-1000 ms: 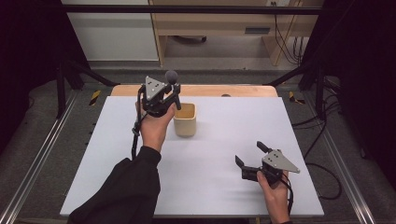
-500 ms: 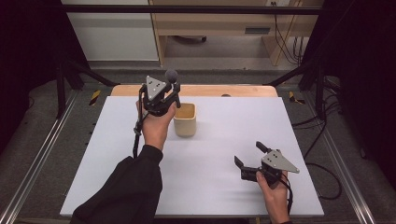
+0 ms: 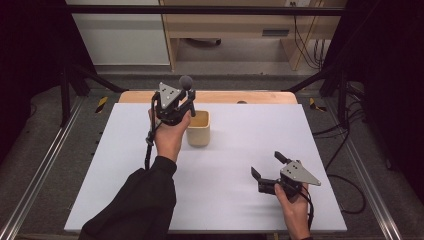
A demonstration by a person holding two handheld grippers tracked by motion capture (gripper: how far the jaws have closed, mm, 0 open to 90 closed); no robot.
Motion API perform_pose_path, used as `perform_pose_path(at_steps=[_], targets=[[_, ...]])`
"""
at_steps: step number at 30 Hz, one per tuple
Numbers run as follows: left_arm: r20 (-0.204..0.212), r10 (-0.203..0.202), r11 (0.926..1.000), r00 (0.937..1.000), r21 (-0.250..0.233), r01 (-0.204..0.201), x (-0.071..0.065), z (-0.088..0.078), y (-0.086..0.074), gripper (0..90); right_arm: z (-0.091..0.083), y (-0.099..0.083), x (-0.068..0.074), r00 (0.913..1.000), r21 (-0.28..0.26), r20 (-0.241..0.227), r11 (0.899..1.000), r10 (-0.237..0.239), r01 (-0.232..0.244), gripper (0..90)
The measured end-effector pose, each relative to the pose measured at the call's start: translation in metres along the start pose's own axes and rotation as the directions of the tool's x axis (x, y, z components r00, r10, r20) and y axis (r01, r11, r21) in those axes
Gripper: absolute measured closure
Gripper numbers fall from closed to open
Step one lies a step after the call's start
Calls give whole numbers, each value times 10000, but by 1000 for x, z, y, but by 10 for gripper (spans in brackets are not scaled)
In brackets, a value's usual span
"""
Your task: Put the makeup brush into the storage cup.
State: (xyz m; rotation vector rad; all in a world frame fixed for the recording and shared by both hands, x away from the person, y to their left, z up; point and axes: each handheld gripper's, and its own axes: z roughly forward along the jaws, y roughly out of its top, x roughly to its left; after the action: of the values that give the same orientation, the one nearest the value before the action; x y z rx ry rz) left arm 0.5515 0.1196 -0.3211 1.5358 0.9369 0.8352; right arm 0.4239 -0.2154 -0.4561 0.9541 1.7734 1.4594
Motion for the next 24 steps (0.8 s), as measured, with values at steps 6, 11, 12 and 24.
perform_pose_path(at_steps=[6, 11, 12, 24], targets=[[6, 6, 10000, 10000, -31, -6, 0, 3, -3, 702, -1, 0, -1, 10000, -95, 8, 10000, 20, -20, 29], [-22, 20, 10000, 10000, -43, -20, 0, 1, -2, 702, -2, 1, 0, 10000, -66, 25, 10000, 10, -10, 31], [-18, -9, 10000, 10000, -34, 9, 0, 1, -2, 702, -2, 1, 0, 10000, -79, 16, 10000, 19, -19, 31], [-37, 27, 9999, 10000, 127, -27, 1, 5, -8, 702, -1, 0, -1, 10000, -55, 16, 10000, 21, -21, 33]])
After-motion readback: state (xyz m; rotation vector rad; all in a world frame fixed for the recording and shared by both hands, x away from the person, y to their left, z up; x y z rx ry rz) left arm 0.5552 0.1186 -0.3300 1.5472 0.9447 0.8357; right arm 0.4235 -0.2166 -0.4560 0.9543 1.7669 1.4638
